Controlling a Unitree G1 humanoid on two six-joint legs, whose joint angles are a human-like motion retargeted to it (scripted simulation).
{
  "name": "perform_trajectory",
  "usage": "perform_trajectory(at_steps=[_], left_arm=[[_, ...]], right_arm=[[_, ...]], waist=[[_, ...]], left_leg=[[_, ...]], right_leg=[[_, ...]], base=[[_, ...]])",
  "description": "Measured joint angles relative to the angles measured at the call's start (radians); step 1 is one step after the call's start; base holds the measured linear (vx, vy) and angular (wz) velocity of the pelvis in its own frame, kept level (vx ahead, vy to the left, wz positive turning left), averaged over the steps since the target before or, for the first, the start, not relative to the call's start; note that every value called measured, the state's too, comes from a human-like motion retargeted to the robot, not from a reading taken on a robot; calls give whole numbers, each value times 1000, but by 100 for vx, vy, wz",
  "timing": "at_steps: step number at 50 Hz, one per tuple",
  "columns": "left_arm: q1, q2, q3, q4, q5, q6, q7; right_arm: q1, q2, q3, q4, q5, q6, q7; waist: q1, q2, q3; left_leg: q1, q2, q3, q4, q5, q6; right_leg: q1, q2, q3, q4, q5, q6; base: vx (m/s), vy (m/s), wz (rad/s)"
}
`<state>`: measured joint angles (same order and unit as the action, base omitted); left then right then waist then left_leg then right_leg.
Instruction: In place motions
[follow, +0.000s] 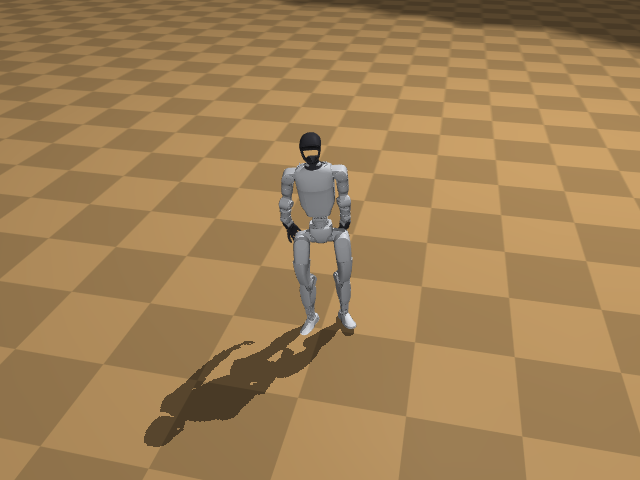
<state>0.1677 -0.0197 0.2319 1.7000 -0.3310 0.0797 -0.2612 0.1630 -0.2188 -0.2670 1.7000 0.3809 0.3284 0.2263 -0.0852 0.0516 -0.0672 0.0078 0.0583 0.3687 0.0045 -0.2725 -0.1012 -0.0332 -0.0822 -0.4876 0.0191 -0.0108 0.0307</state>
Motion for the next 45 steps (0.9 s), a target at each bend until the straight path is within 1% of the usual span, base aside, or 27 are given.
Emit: perform_trajectory(at_steps=[3, 5, 6, 8, 13, 16, 18, 20, 23, 26, 29, 31, 35, 40, 45], left_arm=[[-110, 20, -43, 0, -36, -33, 56], [-194, 39, -76, 0, -59, -19, 67], [-246, 53, -90, 0, -66, -2, 46], [-366, 81, -96, 0, -53, 36, -9], [-736, 171, -52, 0, 55, 129, -156], [-951, 235, -54, -14, 120, 195, -247], [-1076, 271, -64, -44, 148, 211, -272], [-1191, 301, -102, -67, 127, 200, -248], [-1323, 307, -142, -109, 36, 166, -125], [-1422, 290, -146, -157, -91, 114, -11], [-1501, 288, -173, -163, -180, 51, 41], [-1537, 293, -198, -146, -200, 39, 68], [-1579, 314, -256, -115, -191, 34, 64], [-1574, 328, -276, -110, -160, 31, 23], [-1522, 329, -244, -122, -139, -8, -11]], right_arm=[[-113, 3, 128, 0, -201, 17, -41], [-197, 12, 197, 0, -284, 53, -65], [-247, 19, 203, 0, -293, 66, -67], [-362, 35, 186, 0, -266, 74, -34], [-709, 73, 57, -28, -83, 25, 159], [-894, 89, 46, -124, -98, 14, 244], [-1005, 91, 82, -198, -141, 0, 274], [-1095, 82, 131, -277, -181, -20, 278], [-1204, 51, 209, -353, -196, -69, 241], [-1310, 9, 276, -362, -131, -102, 164], [-1398, -25, 320, -346, -36, -134, 108], [-1437, -39, 334, -331, 3, -153, 89], [-1489, -52, 350, -291, 46, -167, 70], [-1486, -54, 352, -275, 48, -184, 52], [-1418, -61, 363, -305, -58, -204, 44]], waist=[[13, 2, -19], [19, -2, -51], [19, -4, -66], [20, -9, -92], [17, -11, -141], [12, -9, -164], [7, -6, -179], [8, -3, -190], [11, -5, -201], [21, -10, -202], [30, -16, -196], [31, -19, -195], [22, -17, -198], [20, -17, -196], [24, -20, -194]], left_leg=[[-18, 2, 0, 1, 5, 0], [-32, 1, 0, 0, 7, 0], [-36, 0, -1, 0, 9, 0], [-40, 0, -2, -1, 11, 1], [-37, 0, 0, 2, 10, 2], [-36, 2, 4, 2, 7, 3], [-41, 4, 7, 2, 6, 3], [-48, 8, 9, 3, 4, 3], [-52, 11, 11, 4, 1, 3], [-50, 13, 16, 4, -3, 4], [-48, 13, 19, 5, -5, 4], [-49, 14, 19, 6, -5, 3], [-59, 15, 16, 5, -2, 4], [-59, 15, 17, 5, 4, 5], [-50, 12, 18, 7, 10, 7]], right_leg=[[-17, -2, -3, 1, 3, 0], [-32, -3, -5, 2, 5, 1], [-36, -4, -7, 2, 5, 0], [-40, -5, -9, 3, 6, -1], [-43, -3, -2, 8, 9, -4], [-46, -1, 4, 10, 10, -6], [-53, 2, 8, 11, 10, -6], [-60, 5, 10, 11, 10, -5], [-65, 8, 12, 11, 9, -5], [-69, 11, 21, 14, 9, -5], [-72, 12, 28, 15, 10, -5], [-72, 12, 27, 13, 9, -5], [-76, 13, 19, 11, 8, -2], [-77, 12, 18, 12, 8, -3], [-72, 10, 21, 13, 7, -5]], base=[[-17, 3, 7], [-9, -3, 8], [-6, -4, 9], [-3, -2, 3], [-9, 2, -6], [0, 0, 0], [0, 0, 0], [3, -1, -3], [7, -3, -5], [-1, -1, -6], [-1, -1, -6], [0, 0, 0], [0, 0, 0], [0, 0, 0], [1, 1, 0]])
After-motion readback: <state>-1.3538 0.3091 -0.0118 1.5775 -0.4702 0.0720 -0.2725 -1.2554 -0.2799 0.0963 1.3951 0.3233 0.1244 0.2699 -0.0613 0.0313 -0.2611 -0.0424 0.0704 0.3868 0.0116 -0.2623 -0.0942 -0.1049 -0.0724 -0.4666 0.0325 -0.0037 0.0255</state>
